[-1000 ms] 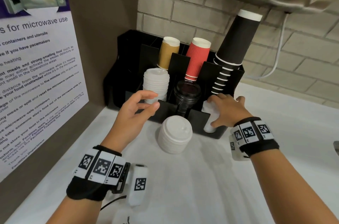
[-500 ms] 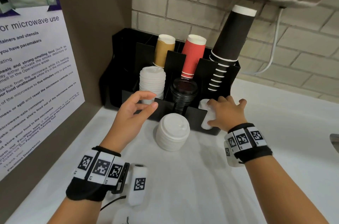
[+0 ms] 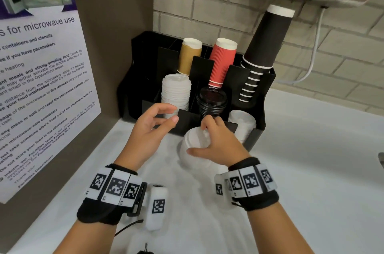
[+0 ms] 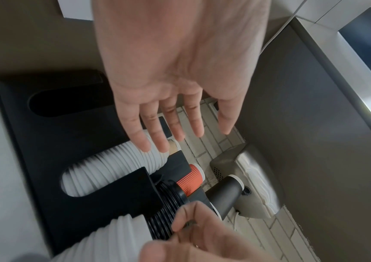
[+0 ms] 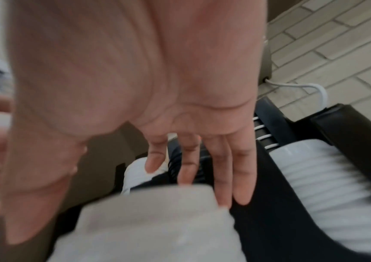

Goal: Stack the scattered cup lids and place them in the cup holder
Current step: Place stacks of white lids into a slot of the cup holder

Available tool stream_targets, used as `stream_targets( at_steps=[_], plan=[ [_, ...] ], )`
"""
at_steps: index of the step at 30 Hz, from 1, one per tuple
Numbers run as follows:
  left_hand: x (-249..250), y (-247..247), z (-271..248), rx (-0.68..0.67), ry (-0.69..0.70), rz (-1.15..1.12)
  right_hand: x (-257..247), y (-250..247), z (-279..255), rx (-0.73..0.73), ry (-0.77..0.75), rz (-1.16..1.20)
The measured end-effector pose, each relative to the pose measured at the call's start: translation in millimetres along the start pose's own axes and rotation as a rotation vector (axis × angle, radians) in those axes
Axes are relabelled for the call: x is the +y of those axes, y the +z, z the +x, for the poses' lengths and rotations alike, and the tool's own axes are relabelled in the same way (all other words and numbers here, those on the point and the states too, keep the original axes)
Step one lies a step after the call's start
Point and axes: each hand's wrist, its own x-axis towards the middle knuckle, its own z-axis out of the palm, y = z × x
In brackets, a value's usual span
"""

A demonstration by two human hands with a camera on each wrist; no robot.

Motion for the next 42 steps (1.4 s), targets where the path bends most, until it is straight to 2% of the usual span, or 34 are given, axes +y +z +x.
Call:
stream_targets(
  at_steps=[6,13,17,20,23,26,34,42],
  plan=[
    [-1.0,-2.2,0.9,0.003,0.006,-0.017,-3.9,17.9,2.2,0.050,0.047,-0.034],
    [-2.2,-1.1,2.7,0.009,0.008,-0.029,-4.0,8.7,2.6,0.039,0.076,0.017],
    [-0.9,1.0,1.8,0.008,0.001,-0.003,0.3,-11.7,-2.9,0.172,0.023,0.248],
    [-0.4,7.4,-1.3,-0.143,-0.034,0.003,-3.1,-24.0,-12.4,0.249,-0.049,0.494],
    [1.2,17.7,-4.9,-0.279,-0.047,-0.045,-12.2,-28.7,-21.6,0.165,-0.078,0.716],
    [7.3,23.6,-8.1,-0.303,-0.029,-0.113,-15.3,-30.9,-27.3,0.089,-0.104,0.833],
    [14.7,22.4,-9.3,-0.314,-0.015,-0.135,-9.1,-37.1,-32.3,-0.005,-0.114,0.881],
    [16.1,22.2,-8.3,-0.311,-0.015,-0.121,-8.5,-39.2,-35.8,0.013,-0.114,0.841]
  ],
)
